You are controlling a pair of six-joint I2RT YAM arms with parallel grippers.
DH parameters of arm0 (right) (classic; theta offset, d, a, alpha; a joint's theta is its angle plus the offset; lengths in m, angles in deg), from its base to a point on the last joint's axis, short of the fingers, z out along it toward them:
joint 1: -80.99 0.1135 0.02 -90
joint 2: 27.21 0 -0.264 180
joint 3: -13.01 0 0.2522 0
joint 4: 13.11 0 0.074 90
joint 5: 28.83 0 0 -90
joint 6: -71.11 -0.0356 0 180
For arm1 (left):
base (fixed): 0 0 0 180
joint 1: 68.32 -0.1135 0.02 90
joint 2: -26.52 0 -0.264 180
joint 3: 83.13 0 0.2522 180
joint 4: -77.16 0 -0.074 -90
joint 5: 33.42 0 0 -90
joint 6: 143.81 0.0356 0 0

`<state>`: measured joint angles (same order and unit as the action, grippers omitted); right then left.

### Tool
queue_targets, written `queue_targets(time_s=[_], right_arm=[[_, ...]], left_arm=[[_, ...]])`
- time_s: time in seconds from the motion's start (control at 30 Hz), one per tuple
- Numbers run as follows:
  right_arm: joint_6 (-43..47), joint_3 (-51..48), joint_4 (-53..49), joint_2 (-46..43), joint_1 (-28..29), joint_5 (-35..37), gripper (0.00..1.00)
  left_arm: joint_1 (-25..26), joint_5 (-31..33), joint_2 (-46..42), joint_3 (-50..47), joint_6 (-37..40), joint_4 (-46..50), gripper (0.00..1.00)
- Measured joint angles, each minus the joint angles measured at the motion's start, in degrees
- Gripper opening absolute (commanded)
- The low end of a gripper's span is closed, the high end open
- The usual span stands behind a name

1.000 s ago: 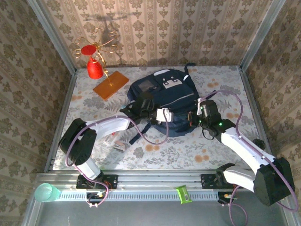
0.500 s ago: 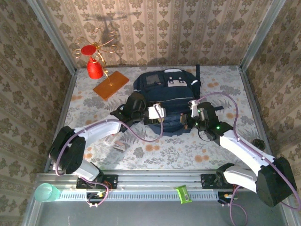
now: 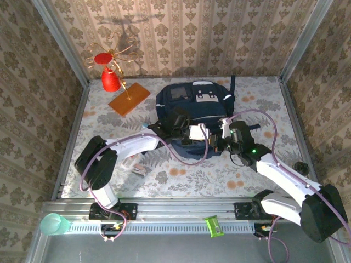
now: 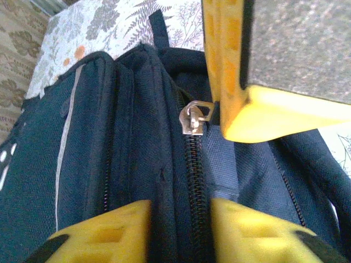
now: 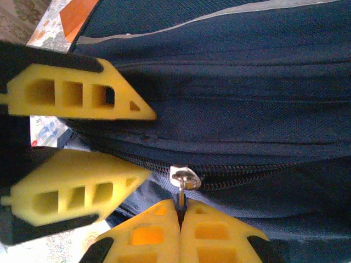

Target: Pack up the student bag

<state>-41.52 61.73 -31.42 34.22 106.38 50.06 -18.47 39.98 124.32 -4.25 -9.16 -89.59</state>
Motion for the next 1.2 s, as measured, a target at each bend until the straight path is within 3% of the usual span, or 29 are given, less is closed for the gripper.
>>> queue_targets(time_s=[0.17,0.57,0.8,0.87,1.0,1.1,1.2], right_arm=[[0.2,0.4,-1.9,0.5,0.0,2.5,0.00],[0.4,3.8,-9.0,3.1,-2.5,10.5,0.00],[0.9,5.4,-10.0,4.0,-8.1,8.9,0.00],[1.3,5.5,-9.5,4.3,-8.5,7.1,0.00],[1.3,5.5,-8.4,4.3,-8.8,4.4,0.00],[1.3,5.4,-7.8,4.3,-8.9,3.3,0.00],[1.3,4.8,-7.2,3.8,-8.5,2.5,0.00]], left_arm=[[-0.6,-0.6,-0.2,-0.7,0.8,-0.7,0.00],[-7.0,-10.2,-5.5,-6.4,1.5,-1.7,0.00],[-11.7,-18.6,-6.9,-10.1,1.2,-5.2,0.00],[-13.1,-20.4,-6.9,-11.0,0.8,-6.4,0.10],[-15.0,-20.1,-6.9,-12.2,-0.8,-7.3,0.44],[-14.2,-18.1,-7.8,-13.8,-2.4,-8.2,0.56],[-10.6,-13.6,-9.6,-14.4,-3.0,-8.3,0.59]])
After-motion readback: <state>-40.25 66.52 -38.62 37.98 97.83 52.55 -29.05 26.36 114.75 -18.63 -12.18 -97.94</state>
